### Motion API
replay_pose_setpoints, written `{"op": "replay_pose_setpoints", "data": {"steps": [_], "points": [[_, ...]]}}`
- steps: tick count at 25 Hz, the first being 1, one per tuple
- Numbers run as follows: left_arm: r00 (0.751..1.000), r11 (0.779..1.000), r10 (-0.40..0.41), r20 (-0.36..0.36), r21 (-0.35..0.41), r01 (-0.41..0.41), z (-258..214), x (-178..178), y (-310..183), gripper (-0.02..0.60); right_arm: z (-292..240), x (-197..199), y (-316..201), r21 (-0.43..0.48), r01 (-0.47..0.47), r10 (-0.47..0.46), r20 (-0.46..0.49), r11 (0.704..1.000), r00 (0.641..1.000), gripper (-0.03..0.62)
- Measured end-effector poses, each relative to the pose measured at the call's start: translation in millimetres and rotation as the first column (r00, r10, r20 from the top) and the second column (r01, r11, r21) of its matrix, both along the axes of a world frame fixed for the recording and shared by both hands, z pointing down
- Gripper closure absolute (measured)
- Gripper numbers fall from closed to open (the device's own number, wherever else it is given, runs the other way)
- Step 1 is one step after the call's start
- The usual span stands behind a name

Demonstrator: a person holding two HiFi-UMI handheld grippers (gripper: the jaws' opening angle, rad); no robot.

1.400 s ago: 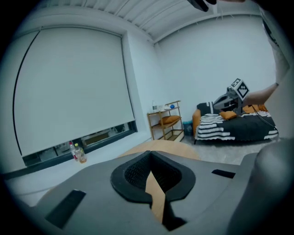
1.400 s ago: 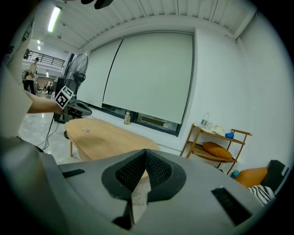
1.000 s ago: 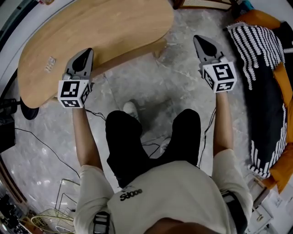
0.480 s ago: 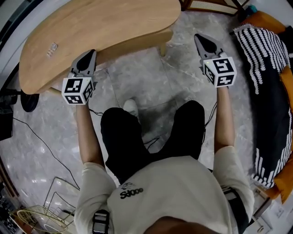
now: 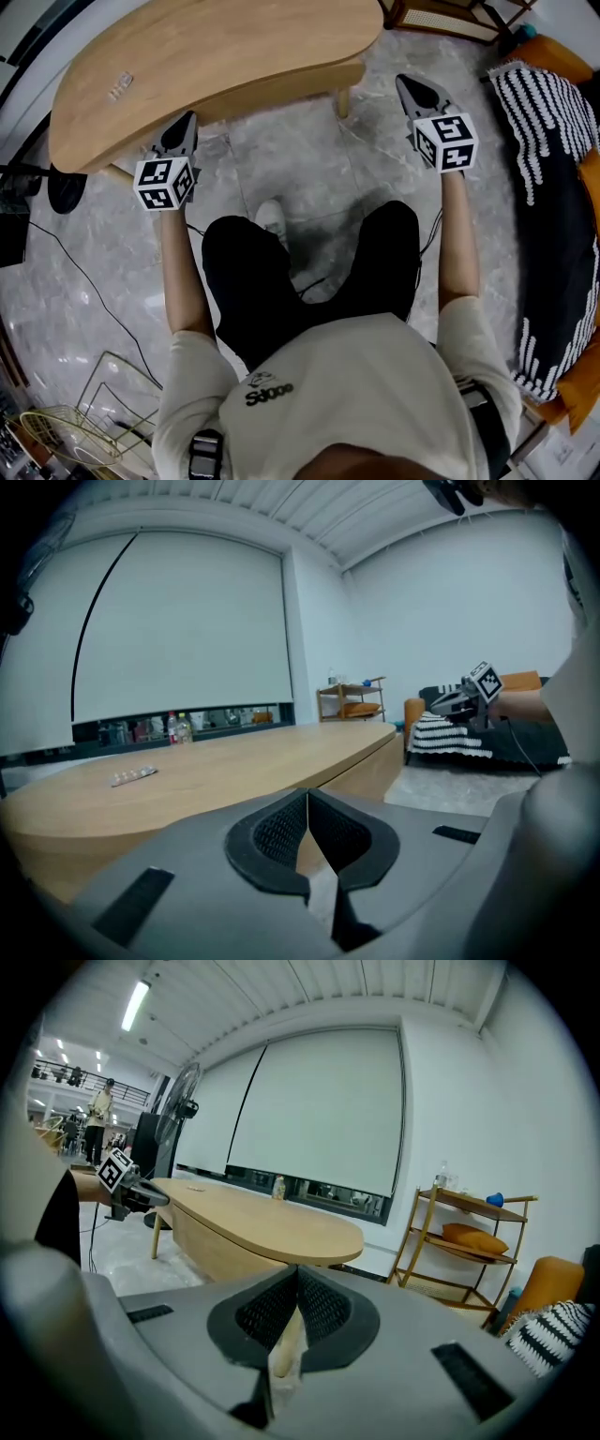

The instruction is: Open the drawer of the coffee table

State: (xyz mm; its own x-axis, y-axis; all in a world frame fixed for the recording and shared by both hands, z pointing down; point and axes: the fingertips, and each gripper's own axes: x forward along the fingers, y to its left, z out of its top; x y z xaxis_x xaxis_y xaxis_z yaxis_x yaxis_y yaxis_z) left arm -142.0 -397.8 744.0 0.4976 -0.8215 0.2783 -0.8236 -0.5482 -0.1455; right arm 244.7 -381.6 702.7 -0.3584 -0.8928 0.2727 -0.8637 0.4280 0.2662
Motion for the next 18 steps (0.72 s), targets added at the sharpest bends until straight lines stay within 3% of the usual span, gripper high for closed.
{"op": "replay_pose_setpoints", "data": {"steps": [5, 8, 12, 18], "points": [[0.999, 0.998, -0.016, -0.039, -0.058, 0.014, 24.1, -10.8, 1.1, 0.552, 16.5, -7.2, -8.0, -0.029, 0.033, -0.032, 0.034, 0.999, 0.999, 0.588], [0.998, 0.995, -0.035, -0.052, -0.092, 0.030, 40.6, -18.4, -1.9, 0.473, 26.8, -14.4, -14.1, -0.031, 0.051, -0.050, 0.031, 0.998, 0.998, 0.578], [0.998, 0.994, -0.059, -0.012, -0.095, 0.057, 55.3, -25.6, -12.0, 0.410, 42.7, -24.8, -28.1, -0.052, 0.089, -0.087, 0.039, 0.995, 0.995, 0.446], [1.000, 0.994, -0.012, -0.016, -0.111, 0.010, 65.9, -17.7, -26.6, 0.347, 67.7, -32.5, -59.2, -0.076, 0.125, -0.124, 0.008, 0.989, 0.992, 0.382]]}}
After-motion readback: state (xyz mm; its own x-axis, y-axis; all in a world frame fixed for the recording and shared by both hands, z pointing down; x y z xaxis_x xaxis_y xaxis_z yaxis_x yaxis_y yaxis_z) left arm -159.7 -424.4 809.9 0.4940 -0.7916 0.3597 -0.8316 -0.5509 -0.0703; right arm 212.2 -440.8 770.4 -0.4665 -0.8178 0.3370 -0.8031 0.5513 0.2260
